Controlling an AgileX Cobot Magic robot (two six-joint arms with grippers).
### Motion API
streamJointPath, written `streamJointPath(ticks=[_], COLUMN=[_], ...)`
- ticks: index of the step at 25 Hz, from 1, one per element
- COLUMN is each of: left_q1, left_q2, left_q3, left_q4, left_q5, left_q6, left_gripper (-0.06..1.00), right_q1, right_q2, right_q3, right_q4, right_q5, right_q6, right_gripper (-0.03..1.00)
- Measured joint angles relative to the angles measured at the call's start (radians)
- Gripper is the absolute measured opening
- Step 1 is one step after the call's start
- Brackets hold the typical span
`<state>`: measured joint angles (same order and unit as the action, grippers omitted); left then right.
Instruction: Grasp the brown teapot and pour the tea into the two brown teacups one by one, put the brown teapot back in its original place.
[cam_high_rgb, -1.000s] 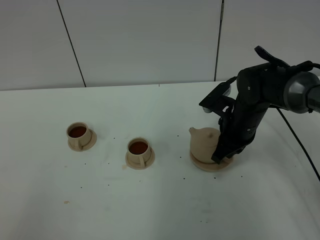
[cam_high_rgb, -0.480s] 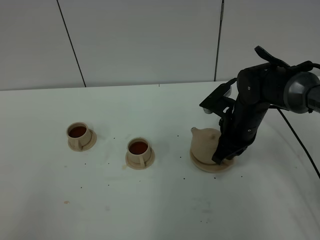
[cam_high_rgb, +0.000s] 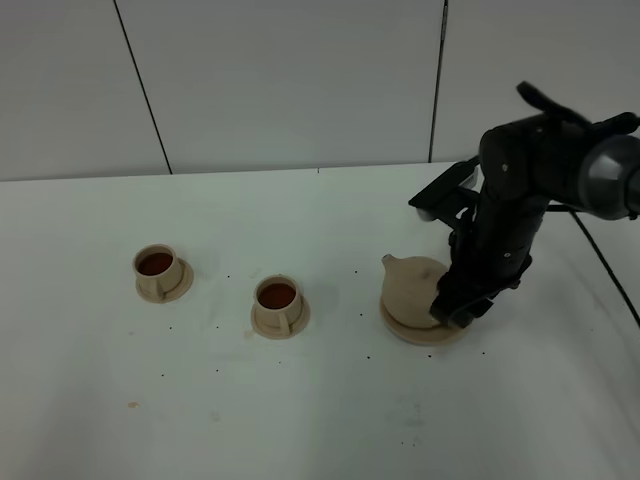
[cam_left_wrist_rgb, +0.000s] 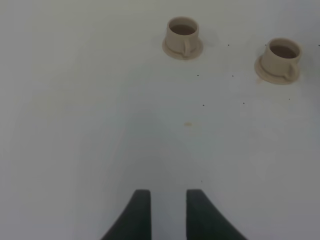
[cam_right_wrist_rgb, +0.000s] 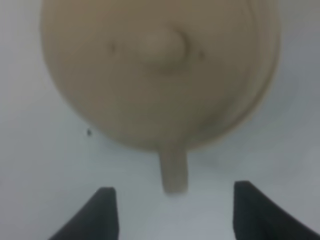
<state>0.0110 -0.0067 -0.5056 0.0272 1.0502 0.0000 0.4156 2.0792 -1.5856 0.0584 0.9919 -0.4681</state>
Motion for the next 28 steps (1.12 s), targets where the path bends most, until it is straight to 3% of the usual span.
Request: streamJointPath(ticks=[8,15,23,28], left_q1=[0.0,0.0,0.0,0.0], left_q2=[0.0,0.0,0.0,0.0], left_q3=[0.0,0.0,0.0,0.0], left_q4=[0.0,0.0,0.0,0.0], left_q5=[0.0,0.0,0.0,0.0], left_q6=[0.0,0.0,0.0,0.0], left_gripper=[0.24,0.24,0.24,0.24], right_q1=[-0.063,-0.233,-0.421,-0.464], right_q2=[-0.156,-0.257,-0.47,-0.674], right_q3=[0.0,0.061,0.38,0.597], right_q4=[-0.02,0.123,0.152,0.17], right_q5=[0.207,0.217,0.219,0.161], right_q6=[0.182,0.294,0.309,0.309], right_gripper=[0.48,0.43,0.42,0.42])
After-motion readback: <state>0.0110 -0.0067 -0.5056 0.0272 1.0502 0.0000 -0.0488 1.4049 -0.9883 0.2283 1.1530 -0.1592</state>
